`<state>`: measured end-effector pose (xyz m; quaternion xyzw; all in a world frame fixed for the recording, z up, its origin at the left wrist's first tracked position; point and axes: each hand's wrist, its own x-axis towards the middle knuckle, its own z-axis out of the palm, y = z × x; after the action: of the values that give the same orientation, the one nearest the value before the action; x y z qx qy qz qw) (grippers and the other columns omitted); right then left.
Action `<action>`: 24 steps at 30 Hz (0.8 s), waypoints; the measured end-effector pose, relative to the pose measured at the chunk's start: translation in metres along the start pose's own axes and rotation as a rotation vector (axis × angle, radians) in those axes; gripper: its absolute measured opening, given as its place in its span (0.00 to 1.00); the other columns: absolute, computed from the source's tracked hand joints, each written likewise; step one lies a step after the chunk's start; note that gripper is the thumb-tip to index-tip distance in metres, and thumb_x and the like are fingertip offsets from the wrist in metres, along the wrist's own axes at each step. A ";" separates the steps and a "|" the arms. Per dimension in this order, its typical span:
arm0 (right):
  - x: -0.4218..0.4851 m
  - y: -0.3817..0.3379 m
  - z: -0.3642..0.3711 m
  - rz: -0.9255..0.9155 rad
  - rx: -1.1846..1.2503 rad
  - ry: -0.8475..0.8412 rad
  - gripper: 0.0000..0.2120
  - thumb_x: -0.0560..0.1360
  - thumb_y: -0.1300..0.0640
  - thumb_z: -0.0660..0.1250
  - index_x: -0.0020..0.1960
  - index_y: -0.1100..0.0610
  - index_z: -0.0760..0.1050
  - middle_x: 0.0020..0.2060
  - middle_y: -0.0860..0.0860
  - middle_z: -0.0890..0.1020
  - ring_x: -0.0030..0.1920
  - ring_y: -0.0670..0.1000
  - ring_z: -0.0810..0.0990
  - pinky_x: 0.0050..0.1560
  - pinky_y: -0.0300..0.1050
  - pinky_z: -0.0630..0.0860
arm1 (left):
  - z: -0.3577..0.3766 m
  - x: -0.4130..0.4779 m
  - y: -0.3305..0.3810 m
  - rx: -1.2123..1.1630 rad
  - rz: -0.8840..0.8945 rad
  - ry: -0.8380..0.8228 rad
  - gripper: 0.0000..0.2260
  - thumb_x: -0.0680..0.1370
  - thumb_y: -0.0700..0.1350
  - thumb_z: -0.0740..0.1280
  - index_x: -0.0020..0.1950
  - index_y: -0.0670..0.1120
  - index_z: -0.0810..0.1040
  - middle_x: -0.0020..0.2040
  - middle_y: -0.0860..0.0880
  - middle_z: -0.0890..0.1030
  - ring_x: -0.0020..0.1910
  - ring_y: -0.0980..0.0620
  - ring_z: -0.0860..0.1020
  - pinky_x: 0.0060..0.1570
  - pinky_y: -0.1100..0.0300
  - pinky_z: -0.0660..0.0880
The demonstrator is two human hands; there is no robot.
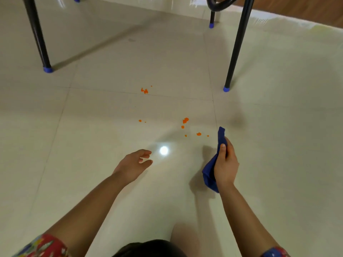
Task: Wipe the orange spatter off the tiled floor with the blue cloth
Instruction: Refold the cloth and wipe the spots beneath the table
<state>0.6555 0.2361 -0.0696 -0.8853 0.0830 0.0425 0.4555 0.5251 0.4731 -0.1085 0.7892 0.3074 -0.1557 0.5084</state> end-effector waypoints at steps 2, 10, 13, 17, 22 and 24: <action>0.024 0.008 0.009 -0.040 -0.162 -0.005 0.18 0.84 0.52 0.51 0.73 0.46 0.67 0.57 0.52 0.81 0.46 0.52 0.78 0.46 0.41 0.68 | 0.009 0.007 0.000 0.029 0.013 -0.012 0.15 0.77 0.51 0.67 0.64 0.56 0.74 0.58 0.59 0.78 0.59 0.57 0.75 0.58 0.61 0.70; 0.090 0.073 0.070 -0.254 -0.878 -0.297 0.26 0.83 0.43 0.43 0.78 0.41 0.40 0.79 0.48 0.41 0.79 0.55 0.41 0.76 0.61 0.45 | 0.023 0.026 0.004 0.183 0.071 0.032 0.19 0.78 0.52 0.65 0.70 0.58 0.69 0.70 0.59 0.70 0.69 0.56 0.69 0.64 0.65 0.63; 0.104 0.060 0.092 -0.247 -0.851 -0.255 0.27 0.82 0.40 0.41 0.78 0.41 0.37 0.78 0.46 0.38 0.78 0.57 0.38 0.75 0.63 0.41 | 0.023 0.028 0.006 0.203 0.095 0.129 0.21 0.79 0.49 0.65 0.72 0.55 0.68 0.73 0.58 0.66 0.72 0.56 0.64 0.68 0.65 0.58; 0.078 0.047 0.116 -0.488 -0.864 -0.391 0.25 0.82 0.41 0.40 0.78 0.40 0.38 0.77 0.40 0.40 0.78 0.56 0.38 0.75 0.62 0.40 | 0.018 0.042 0.005 0.317 0.128 0.277 0.23 0.78 0.48 0.66 0.73 0.52 0.67 0.77 0.54 0.60 0.76 0.54 0.57 0.72 0.57 0.56; 0.074 0.084 0.067 -0.445 -0.843 -0.342 0.26 0.81 0.42 0.41 0.78 0.42 0.48 0.78 0.43 0.51 0.79 0.55 0.47 0.75 0.61 0.49 | 0.015 0.054 -0.005 0.363 0.076 0.323 0.29 0.78 0.52 0.65 0.77 0.51 0.60 0.79 0.54 0.52 0.78 0.52 0.50 0.74 0.49 0.55; 0.101 0.069 0.083 -0.323 -0.824 -0.286 0.25 0.82 0.43 0.42 0.79 0.42 0.46 0.79 0.44 0.49 0.79 0.57 0.44 0.75 0.62 0.45 | 0.016 0.055 -0.012 0.391 0.047 0.331 0.30 0.78 0.53 0.64 0.78 0.51 0.57 0.79 0.54 0.49 0.78 0.51 0.47 0.75 0.48 0.53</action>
<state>0.7418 0.2538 -0.1880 -0.9794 -0.1436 0.1219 0.0733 0.5602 0.4808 -0.1548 0.8941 0.3321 -0.0687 0.2926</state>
